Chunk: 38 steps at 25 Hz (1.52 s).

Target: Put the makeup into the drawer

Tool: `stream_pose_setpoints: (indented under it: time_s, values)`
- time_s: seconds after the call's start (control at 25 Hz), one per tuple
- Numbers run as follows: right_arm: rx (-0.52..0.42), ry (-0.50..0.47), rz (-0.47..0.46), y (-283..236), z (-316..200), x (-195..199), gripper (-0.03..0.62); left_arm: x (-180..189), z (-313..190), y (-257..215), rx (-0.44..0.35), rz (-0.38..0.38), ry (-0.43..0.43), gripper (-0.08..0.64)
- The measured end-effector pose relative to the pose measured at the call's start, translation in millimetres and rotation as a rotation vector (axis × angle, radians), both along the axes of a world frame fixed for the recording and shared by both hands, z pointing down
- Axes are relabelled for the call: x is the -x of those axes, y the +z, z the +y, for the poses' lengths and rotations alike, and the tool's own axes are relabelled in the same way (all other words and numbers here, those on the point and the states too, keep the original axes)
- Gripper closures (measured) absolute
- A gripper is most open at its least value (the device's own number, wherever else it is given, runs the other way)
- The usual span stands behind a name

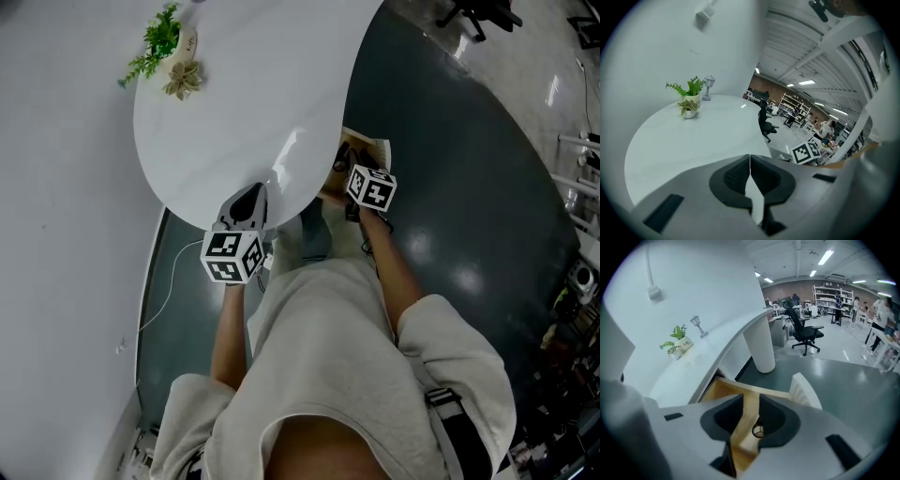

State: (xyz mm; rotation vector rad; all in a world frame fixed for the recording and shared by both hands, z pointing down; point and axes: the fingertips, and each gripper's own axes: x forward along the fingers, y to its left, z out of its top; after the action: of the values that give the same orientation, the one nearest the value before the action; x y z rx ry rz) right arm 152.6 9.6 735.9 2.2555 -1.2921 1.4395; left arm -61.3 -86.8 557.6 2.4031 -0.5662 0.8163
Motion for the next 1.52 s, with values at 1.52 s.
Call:
stream_pose_setpoints:
  time_s: [1.52]
  values:
    - [-0.497,-0.750,0.380,-276.4,-148.3,115.9,0.597,87.3,-83.7,-109.6,-0.268,0.098,-0.336,0.548]
